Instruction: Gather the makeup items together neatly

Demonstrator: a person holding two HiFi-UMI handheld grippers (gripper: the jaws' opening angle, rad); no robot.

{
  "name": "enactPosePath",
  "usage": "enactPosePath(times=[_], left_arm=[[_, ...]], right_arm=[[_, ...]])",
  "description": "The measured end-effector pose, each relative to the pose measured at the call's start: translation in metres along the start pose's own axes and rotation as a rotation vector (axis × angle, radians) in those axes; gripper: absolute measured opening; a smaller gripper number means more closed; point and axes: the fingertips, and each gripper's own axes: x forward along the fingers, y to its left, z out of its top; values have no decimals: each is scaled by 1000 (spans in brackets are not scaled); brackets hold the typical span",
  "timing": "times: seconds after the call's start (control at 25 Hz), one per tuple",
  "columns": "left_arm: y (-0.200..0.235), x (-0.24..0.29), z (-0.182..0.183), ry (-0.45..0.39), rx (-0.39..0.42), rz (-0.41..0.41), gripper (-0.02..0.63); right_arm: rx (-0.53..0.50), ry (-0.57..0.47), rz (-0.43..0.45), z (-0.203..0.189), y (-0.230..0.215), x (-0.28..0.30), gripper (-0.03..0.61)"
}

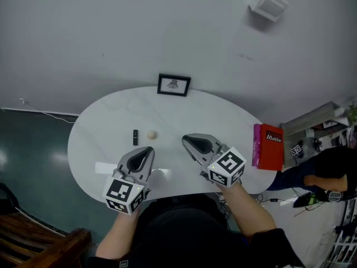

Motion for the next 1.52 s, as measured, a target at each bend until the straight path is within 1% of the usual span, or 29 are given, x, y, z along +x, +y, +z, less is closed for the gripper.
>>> enactPosePath(times=[0.2, 0.36, 0.44, 0.6, 0.72, 0.96, 1.12, 1.28, 1.4, 1.52], left_arm=[[-35, 41, 8, 20, 35, -72, 21], [-72, 75, 12, 42, 47, -118, 20], [-91, 89, 12, 52, 59, -132, 20], [-128, 117, 6, 85, 111, -145, 20], [-149, 133, 0, 103, 113, -145, 20], [-175, 154, -18, 150, 99, -115, 20], [-180, 158, -35, 177, 77, -82, 20], [-182, 159, -46, 186, 48, -46, 20], [-181, 159, -51, 194, 36, -22, 20], [-177, 158, -58, 205, 28, -4, 20]], right_arm=[[26, -37, -103, -5, -34, -65, 38], [51, 0, -192, -30, -68, -119, 38], [71, 9, -216, -44, -82, -143, 39], [93, 24, -231, -69, -104, -179, 40], [109, 51, -209, -88, -113, -194, 40], [155, 101, -117, -131, -121, -202, 45], [165, 159, -71, -161, -121, -196, 128], [140, 215, -37, -185, -118, -184, 149], [143, 251, -8, -204, -116, -173, 161], [130, 304, -1, -224, -119, -162, 193]])
